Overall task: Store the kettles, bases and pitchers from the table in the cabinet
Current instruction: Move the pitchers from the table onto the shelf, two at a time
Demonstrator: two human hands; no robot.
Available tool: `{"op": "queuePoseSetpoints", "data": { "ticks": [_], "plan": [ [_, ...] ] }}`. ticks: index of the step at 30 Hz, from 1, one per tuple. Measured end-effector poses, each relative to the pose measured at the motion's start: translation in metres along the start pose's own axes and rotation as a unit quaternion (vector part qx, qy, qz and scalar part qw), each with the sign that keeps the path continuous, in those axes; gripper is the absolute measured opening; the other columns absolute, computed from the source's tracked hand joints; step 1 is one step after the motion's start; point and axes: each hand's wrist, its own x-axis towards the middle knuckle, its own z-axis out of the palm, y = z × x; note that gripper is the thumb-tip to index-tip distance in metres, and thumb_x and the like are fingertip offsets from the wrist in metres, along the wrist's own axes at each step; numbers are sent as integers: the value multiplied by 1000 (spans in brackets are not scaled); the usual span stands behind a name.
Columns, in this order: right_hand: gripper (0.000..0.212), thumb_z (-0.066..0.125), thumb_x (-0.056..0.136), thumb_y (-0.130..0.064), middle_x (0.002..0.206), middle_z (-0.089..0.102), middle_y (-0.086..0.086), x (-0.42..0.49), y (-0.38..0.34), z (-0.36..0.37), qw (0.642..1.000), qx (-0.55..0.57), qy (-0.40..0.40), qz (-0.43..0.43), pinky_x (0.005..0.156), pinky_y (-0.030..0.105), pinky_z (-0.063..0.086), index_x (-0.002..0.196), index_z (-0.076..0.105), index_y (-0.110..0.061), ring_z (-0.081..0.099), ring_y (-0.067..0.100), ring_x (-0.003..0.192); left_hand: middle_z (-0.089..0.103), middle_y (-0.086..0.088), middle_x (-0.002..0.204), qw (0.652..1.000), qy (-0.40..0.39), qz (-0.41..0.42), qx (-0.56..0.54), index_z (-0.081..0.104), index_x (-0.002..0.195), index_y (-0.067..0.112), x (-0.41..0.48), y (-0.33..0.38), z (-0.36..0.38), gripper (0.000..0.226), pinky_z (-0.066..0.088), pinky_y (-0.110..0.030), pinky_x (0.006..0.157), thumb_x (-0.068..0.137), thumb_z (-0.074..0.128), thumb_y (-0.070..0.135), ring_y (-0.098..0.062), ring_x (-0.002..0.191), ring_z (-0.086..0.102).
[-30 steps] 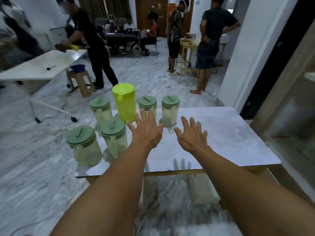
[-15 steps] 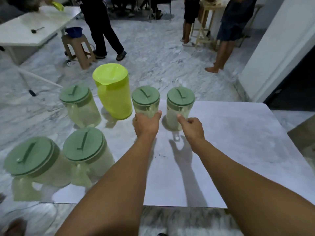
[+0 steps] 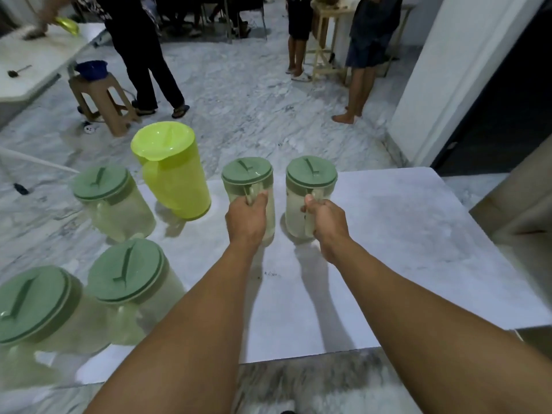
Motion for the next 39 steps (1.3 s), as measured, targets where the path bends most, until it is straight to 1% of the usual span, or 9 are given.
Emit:
{"op": "queuePoseSetpoints", "data": {
  "ticks": [5,11,14,17,23,29,33,37,39],
  "plan": [
    [24,61,92,-40,107,72,7,-71,-25,-63,996,29,80,-41,91,41,48,83,66,-18,64,28,104,71,-14,107,993,-80,85,-17,67,107,4,-74,41,2,45,47,-35,82,93,55,45,-33,100,64],
    [31,50,99,-36,77,62,4,-201,-62,-175,960,96,231,-122,67,30,44,97,62,-7,57,17,72,71,-15,106,954,-213,194,-80,66,108,6,-209,104,14,60,47,-37,79,81,44,55,-32,98,65],
    [45,50,91,-46,93,68,12,-273,-78,-234,914,140,347,-157,68,31,46,108,63,-6,65,26,82,68,-7,86,922,-283,242,-107,64,90,11,-287,134,32,42,45,-35,72,89,46,49,-28,83,63],
    [68,48,73,-55,116,68,21,-343,-85,-301,837,171,478,-202,92,42,51,117,63,-6,64,38,108,64,-4,74,879,-357,284,-140,61,79,17,-376,159,55,35,49,-37,71,88,47,48,-27,76,63],
    [55,50,81,-51,110,70,18,-465,-71,-436,732,163,622,-227,92,47,53,116,62,-9,66,35,100,70,-10,80,795,-494,307,-174,63,80,14,-554,192,105,39,55,-41,77,84,50,51,-29,76,66],
    [55,51,83,-52,97,60,6,-525,-41,-551,695,150,667,-224,93,48,49,117,59,-9,57,24,89,67,-7,84,738,-559,347,-146,66,89,10,-684,206,162,38,45,-32,63,99,45,41,-24,79,64],
    [53,52,86,-50,99,59,8,-533,-36,-625,696,139,660,-246,86,43,48,118,57,-8,57,25,90,71,-16,101,744,-554,349,-133,67,106,4,-735,219,227,54,53,-40,81,94,44,51,-33,92,68],
    [29,55,89,-45,96,65,11,-521,-32,-694,711,116,655,-229,85,43,50,89,55,-16,60,27,86,73,-17,98,756,-546,341,-118,70,100,2,-768,228,284,59,55,-43,83,89,44,54,-34,91,69],
    [40,54,86,-48,104,67,15,-510,-31,-723,718,116,650,-221,91,46,50,100,59,-11,63,32,94,73,-18,96,760,-545,336,-113,71,96,1,-778,233,309,62,55,-44,84,88,43,56,-35,90,69]
  ]
}}
